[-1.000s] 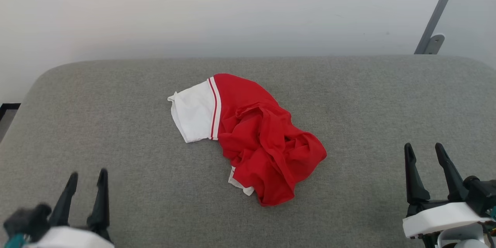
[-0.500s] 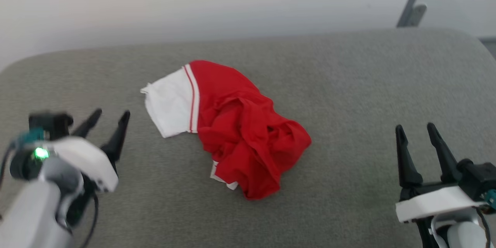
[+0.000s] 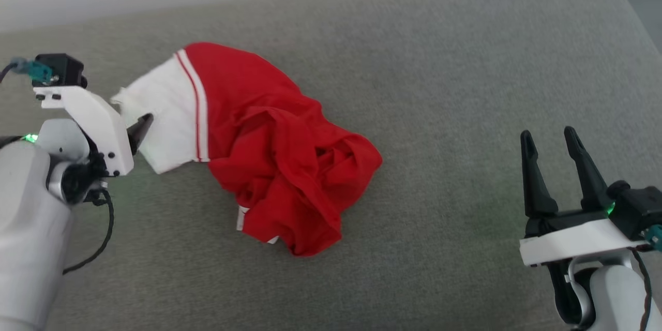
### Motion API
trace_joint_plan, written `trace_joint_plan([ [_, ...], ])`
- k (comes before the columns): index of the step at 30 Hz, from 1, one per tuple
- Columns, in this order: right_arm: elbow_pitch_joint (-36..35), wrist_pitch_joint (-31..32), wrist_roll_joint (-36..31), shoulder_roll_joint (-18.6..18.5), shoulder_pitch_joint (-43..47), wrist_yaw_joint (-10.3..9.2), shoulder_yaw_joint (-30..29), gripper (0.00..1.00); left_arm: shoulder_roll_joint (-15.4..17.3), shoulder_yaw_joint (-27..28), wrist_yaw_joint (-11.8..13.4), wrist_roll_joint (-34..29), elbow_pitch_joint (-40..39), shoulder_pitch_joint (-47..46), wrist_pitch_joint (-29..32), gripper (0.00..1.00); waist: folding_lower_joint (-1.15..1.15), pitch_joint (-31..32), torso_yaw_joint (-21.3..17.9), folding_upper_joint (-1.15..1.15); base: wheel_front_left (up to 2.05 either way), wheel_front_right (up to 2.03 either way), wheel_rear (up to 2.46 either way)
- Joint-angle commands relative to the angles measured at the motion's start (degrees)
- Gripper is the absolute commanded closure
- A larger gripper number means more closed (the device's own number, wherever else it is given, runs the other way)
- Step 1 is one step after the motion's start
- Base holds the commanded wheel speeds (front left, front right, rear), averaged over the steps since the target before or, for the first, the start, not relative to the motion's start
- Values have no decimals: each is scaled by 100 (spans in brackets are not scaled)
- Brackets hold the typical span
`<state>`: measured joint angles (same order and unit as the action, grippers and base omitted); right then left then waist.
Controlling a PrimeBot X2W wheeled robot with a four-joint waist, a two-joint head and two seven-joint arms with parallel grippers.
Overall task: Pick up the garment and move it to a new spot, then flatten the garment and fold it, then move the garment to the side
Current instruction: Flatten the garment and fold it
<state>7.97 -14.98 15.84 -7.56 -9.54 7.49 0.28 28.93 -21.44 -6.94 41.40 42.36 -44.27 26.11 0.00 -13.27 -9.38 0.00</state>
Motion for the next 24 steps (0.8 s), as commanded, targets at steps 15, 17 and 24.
trace_joint_plan([
  [15, -53, -29, -17, 80, -355, 0, 35, 0, -682, -244, 697, 169, 2107, -865, 1924, 0, 0, -638, -266, 0, 0, 0, 0],
  [17, -46, -29, -29, 85, -402, 0, 37, 0, -764, -278, 582, 185, 2163, -912, 1969, 51, 0, -661, -252, 0, 0, 0, 0],
  [24, -8, -29, -74, 84, -365, 0, -25, 0, -650, -287, 306, 224, 2262, -1106, 1853, 100, 0, -585, -97, 0, 0, 0, 0],
])
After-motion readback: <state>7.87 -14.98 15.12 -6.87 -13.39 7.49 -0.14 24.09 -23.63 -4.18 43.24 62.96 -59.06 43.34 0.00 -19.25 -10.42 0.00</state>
